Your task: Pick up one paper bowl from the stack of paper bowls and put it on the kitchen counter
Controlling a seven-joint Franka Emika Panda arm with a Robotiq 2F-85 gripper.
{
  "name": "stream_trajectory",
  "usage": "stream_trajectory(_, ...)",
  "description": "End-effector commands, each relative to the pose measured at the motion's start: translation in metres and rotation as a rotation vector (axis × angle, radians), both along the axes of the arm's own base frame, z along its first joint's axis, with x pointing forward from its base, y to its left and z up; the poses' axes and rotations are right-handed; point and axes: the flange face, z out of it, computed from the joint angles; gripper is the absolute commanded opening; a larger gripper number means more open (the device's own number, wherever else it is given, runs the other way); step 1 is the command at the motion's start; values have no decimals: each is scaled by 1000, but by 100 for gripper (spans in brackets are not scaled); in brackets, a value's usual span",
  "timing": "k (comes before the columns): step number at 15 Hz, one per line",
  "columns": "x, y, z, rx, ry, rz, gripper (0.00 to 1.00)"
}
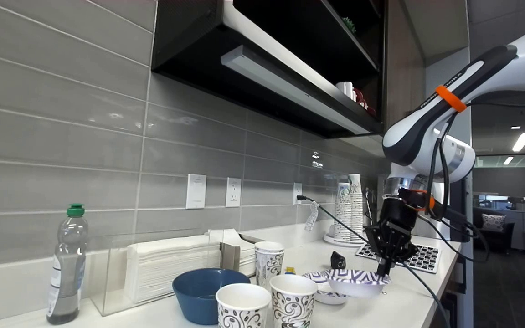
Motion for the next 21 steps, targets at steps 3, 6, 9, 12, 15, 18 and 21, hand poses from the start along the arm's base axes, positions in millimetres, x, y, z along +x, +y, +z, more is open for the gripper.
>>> stream_trajectory(3,-20,2,-24,30,44,31,0)
stream_trajectory(6,-24,6,-37,37,53,19,0)
stream_trajectory(9,-26,4,-47,24,48,-4,0)
stream_trajectory(12,-27,5,-52,18,39,-15,27)
stream_trajectory(15,-27,11,-45,41,29,-18,40)
stream_trajectory(18,-27,13,-24,16,-8,-19,61)
stream_trajectory(21,-25,16,4,-3,-60,-25,83)
